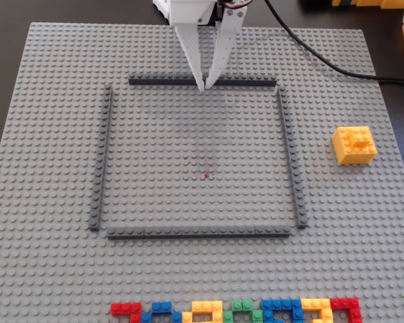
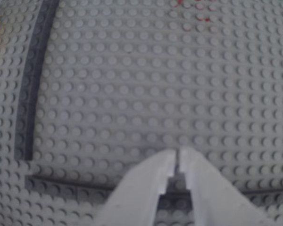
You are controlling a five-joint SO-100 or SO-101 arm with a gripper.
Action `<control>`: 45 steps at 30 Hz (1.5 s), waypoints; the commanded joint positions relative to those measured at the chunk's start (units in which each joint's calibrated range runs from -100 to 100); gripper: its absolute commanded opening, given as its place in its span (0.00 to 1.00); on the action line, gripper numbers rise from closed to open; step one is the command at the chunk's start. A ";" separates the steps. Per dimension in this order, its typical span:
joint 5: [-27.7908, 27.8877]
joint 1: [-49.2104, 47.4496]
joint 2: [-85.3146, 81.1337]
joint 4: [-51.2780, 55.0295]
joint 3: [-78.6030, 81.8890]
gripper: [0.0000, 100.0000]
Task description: Grab the cube and place it into the grid
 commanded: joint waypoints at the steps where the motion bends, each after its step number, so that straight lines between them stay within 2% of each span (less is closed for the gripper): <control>1: -0.68 0.64 -2.80 3.44 0.53 0.00; 35: 0.10 -0.54 -2.28 -0.57 -0.20 0.00; 45: -1.61 -3.41 7.86 1.34 -12.34 0.00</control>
